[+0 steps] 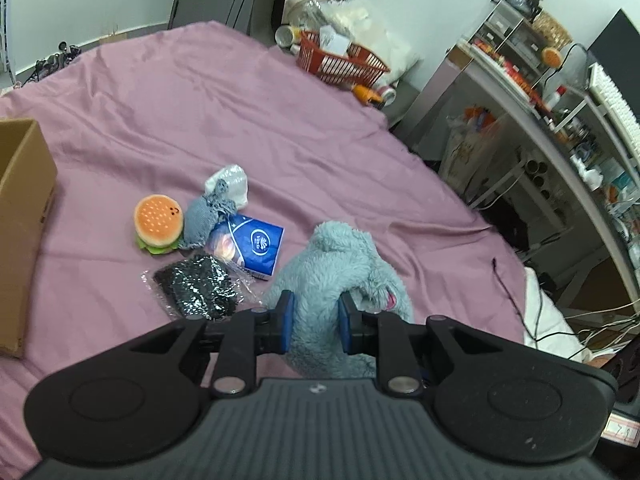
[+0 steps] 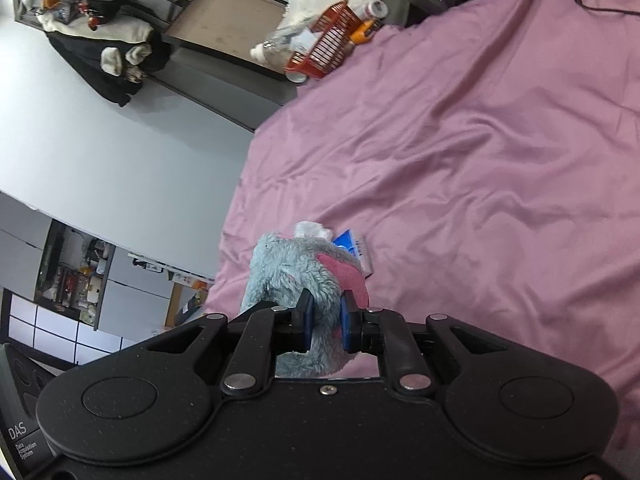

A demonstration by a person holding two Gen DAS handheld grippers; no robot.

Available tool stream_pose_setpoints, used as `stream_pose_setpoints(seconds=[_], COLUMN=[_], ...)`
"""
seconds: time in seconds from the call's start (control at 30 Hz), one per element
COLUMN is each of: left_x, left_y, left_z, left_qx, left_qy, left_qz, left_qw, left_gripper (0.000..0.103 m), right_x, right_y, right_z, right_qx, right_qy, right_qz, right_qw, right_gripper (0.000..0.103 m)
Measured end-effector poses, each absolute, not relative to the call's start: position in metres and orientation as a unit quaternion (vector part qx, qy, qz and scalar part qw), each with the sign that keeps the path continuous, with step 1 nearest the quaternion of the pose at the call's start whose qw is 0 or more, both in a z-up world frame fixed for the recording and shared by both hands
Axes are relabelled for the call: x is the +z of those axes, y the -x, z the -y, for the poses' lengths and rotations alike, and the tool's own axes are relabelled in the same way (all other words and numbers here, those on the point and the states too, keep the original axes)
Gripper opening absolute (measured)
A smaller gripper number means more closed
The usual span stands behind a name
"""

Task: Organize soft objects
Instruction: 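Close both grippers on the grey fluffy plush, then lift the grey plush and carry it over the cardboard box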

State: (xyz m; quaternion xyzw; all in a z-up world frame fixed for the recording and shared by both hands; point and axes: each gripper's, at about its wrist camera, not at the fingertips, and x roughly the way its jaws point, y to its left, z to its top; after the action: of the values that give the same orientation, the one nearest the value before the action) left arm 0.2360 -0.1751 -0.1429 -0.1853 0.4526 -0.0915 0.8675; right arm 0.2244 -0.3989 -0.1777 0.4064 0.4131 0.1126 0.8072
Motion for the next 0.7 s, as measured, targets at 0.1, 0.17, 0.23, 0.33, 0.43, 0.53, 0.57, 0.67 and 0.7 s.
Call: stream_pose_setpoints(seconds=[0.1,0.17,0.23,0.33,0.43,0.53,0.57,0.67,0.7], left_x=[-0.131,-0.124,-0.117,-0.106,-0.097,-0.086,-0.084,-0.075,-0.072], left_y=[-0.226,-0.219,-0.212,-0.202,-0.192,-0.182,-0.180,-0.173,-0.171], left_z=[0.169,0.164,0.159,0.150,0.141,0.130,0.126,0.112,0.107], left_qx=[-0.094,-0.096,-0.097,-0.097,-0.096,-0.094,-0.093,-0.090,-0.088], left_qy=[0.192,0.196,0.199,0.203,0.208,0.213,0.214,0.221,0.223], left_qz=[-0.444,-0.439,-0.433,-0.423,-0.414,-0.403,-0.400,-0.390,-0.387], left_qw=[0.870,0.872,0.874,0.878,0.881,0.885,0.886,0.890,0.891], left_gripper=[0.021,0.021,0.021,0.021,0.021,0.021,0.021,0.021,0.021], right_x=[-0.167,-0.159,-0.152,-0.142,-0.130,-0.121,-0.118,-0.111,-0.108], right_y=[-0.216,-0.211,-0.207,-0.201,-0.195,-0.193,-0.192,-0.190,-0.190], right_z=[0.393,0.388,0.383,0.375,0.363,0.350,0.344,0.331,0.326], right_qx=[0.117,0.121,0.125,0.131,0.140,0.150,0.153,0.162,0.165], right_qy=[-0.403,-0.401,-0.397,-0.393,-0.387,-0.381,-0.378,-0.372,-0.369], right_qz=[-0.407,-0.403,-0.399,-0.394,-0.388,-0.384,-0.383,-0.381,-0.380], right_qw=[0.811,0.814,0.817,0.820,0.825,0.828,0.829,0.831,0.832], right_gripper=[0.013,0.013,0.013,0.013,0.013,0.013,0.013,0.013,0.013])
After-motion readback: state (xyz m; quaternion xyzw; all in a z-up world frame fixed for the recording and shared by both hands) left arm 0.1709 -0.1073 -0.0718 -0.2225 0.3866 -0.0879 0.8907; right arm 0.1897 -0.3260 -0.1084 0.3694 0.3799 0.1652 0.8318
